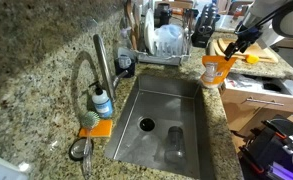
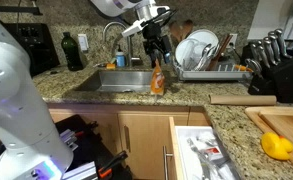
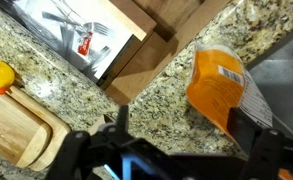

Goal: Close the top drawer to the right

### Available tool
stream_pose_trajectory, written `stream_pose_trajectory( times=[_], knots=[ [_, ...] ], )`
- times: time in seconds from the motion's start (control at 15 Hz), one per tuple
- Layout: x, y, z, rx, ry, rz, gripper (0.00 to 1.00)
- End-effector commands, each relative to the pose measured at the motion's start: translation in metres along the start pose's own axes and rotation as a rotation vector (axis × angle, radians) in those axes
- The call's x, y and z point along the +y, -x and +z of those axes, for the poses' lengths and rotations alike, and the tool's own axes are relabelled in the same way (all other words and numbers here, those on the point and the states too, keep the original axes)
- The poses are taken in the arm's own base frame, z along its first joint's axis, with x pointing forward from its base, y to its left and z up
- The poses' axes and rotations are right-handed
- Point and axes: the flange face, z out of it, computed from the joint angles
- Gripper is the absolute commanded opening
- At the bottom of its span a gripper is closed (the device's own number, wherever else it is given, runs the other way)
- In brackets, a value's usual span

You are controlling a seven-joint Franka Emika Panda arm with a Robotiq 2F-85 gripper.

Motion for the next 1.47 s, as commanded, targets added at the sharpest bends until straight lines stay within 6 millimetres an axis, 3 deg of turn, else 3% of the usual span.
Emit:
stream_pose_trajectory(
  times=[0.0, 0.27, 0.33, 0.47, 0.67, 0.8, 1.07, 1.2, 1.4],
  knots=[
    [0.0, 0.0, 0.0, -0.001, 0.0, 0.0, 1.0],
    [0.0, 0.0, 0.0, -0.001, 0.0, 0.0, 1.0],
    [0.005, -0.007, -0.028, 0.114, -0.044, 0.084, 1.0],
    [0.006, 0.012, -0.081, 0.182, -0.087, 0.131, 1.0],
    [0.015, 0.037, -0.135, 0.26, -0.159, 0.276, 1.0],
    [0.048, 0.067, -0.16, 0.306, -0.15, 0.41, 1.0],
    [0.097, 0.131, -0.133, 0.221, -0.048, 0.604, 1.0],
    [0.114, 0.155, -0.1, 0.089, -0.027, 0.648, 1.0],
    [0.129, 0.175, -0.043, -0.112, -0.07, 0.685, 1.0]
  ],
)
